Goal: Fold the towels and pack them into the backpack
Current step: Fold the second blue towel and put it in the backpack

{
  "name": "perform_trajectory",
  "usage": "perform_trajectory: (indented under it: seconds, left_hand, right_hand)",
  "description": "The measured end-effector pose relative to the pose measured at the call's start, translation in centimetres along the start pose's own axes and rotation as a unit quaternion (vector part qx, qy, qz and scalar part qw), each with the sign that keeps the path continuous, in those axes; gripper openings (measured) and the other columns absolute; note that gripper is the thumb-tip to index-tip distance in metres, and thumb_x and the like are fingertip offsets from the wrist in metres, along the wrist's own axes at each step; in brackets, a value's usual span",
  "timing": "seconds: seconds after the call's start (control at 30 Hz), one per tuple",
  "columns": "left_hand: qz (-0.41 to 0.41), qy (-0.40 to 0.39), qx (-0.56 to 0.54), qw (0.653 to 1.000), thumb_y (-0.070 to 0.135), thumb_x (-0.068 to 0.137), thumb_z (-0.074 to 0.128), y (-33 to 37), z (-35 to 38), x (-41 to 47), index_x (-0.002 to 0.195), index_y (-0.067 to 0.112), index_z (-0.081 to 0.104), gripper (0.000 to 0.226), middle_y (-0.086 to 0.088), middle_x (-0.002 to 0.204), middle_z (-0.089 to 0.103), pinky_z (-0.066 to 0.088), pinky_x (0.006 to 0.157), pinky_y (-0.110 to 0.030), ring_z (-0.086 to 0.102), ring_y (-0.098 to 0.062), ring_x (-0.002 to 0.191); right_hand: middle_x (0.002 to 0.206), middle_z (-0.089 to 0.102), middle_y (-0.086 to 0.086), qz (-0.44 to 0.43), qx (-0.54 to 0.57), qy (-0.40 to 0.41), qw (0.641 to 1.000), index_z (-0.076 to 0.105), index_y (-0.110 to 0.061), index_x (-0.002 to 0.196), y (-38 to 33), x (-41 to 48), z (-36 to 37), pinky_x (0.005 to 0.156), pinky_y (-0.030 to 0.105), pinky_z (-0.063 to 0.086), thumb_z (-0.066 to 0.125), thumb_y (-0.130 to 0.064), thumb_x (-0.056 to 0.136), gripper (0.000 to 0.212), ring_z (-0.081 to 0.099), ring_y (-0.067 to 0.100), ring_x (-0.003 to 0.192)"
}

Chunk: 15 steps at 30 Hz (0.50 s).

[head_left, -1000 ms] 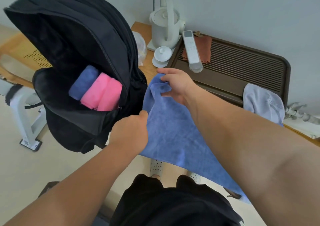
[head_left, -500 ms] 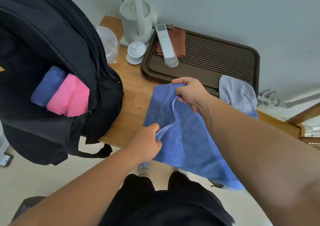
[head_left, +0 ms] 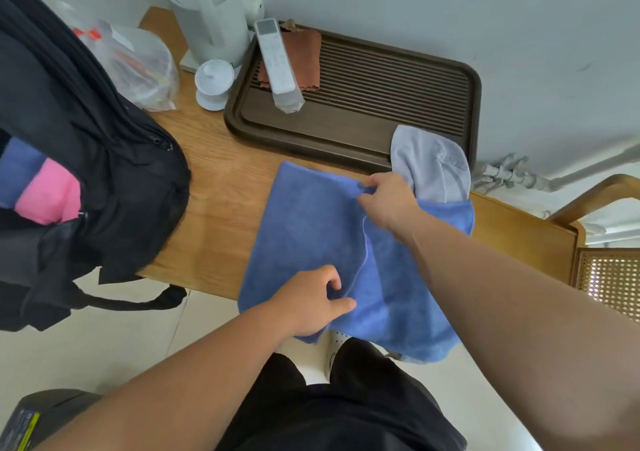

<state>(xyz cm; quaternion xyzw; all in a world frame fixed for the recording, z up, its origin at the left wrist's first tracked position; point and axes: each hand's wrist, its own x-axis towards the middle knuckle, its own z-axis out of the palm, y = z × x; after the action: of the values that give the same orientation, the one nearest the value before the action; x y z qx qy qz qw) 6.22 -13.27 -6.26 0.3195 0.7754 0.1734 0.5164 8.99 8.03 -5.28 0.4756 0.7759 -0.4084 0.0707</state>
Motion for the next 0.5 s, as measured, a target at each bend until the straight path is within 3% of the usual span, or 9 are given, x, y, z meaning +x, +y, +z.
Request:
perform_trajectory:
  seconds: [0.07, 0.1, 0.2, 0.3, 0.4, 0.5]
  left_hand:
    - [-0.024, 0.004, 0.017, 1.0, 0.054, 0.091, 0.058, -0.1, 0.5, 0.5, 0.1, 0.027, 0.054, 0.028, -0.001, 0.082, 0.066, 0.052, 0.073, -0.039, 0.064, -0.019, 0.076]
    - [-0.029, 0.033, 0.029, 0.999, 0.051, 0.094, 0.056, -0.2, 0.4, 0.8, 0.101, 0.026, 0.055, 0.026, -0.001, 0.085, 0.067, 0.053, 0.075, -0.041, 0.064, -0.02, 0.079]
    - [-0.044, 0.177, 0.054, 0.982, 0.04, 0.095, 0.058, -1.3, -1.1, 1.4, 0.105, 0.021, 0.058, 0.021, -0.002, 0.103, 0.063, 0.051, 0.081, -0.038, 0.06, -0.021, 0.089]
    - [-0.079, 0.269, 0.047, 0.959, 0.037, 0.092, 0.065, -3.3, -3.2, 1.6, 0.115, 0.019, 0.056, 0.031, -0.002, 0.115, 0.058, 0.048, 0.08, -0.035, 0.059, -0.023, 0.099]
    - [-0.163, 0.291, 0.048, 0.941, 0.042, 0.087, 0.069, -5.1, -4.9, 1.5, 0.119, 0.018, 0.054, 0.043, -0.003, 0.12, 0.056, 0.043, 0.074, -0.033, 0.058, -0.025, 0.101]
    - [-0.214, 0.258, 0.066, 0.94, 0.044, 0.085, 0.072, -6.3, -5.7, 1.6, 0.121, 0.016, 0.055, 0.049, -0.004, 0.115, 0.062, 0.043, 0.068, -0.032, 0.061, -0.025, 0.096]
  right_hand:
    - [0.139, 0.051, 0.01, -0.049, -0.109, 0.007, 0.993, 0.062, -0.011, 0.131, 1.0, -0.3, 0.3, 0.101, 0.036, 0.045, 0.057, -0.017, 0.09, 0.042, 0.052, 0.028, 0.122]
    - [0.147, 0.042, 0.007, -0.076, -0.151, 0.016, 0.986, 0.059, -0.016, 0.136, 1.3, -0.7, 0.5, 0.108, 0.039, 0.039, 0.058, -0.022, 0.09, 0.046, 0.042, 0.029, 0.131]
    - [0.151, 0.035, 0.004, -0.151, -0.226, 0.017, 0.962, 0.055, -0.024, 0.138, 1.6, -2.2, 1.2, 0.11, 0.045, 0.034, 0.059, -0.032, 0.09, 0.049, 0.031, 0.031, 0.138]
    - [0.157, 0.028, 0.001, -0.185, -0.306, -0.049, 0.933, 0.049, -0.028, 0.142, 1.9, -3.2, 2.6, 0.111, 0.047, 0.029, 0.055, -0.04, 0.094, 0.05, 0.023, 0.028, 0.143]
    - [0.162, 0.017, 0.001, -0.191, -0.341, -0.111, 0.914, 0.037, -0.033, 0.15, 1.8, -3.3, 3.9, 0.114, 0.049, 0.024, 0.052, -0.048, 0.095, 0.058, 0.016, 0.028, 0.147]
    - [0.165, 0.007, 0.0, -0.174, -0.338, -0.142, 0.914, 0.024, -0.039, 0.154, 1.1, -2.6, 5.0, 0.117, 0.052, 0.023, 0.049, -0.055, 0.095, 0.066, 0.01, 0.03, 0.149]
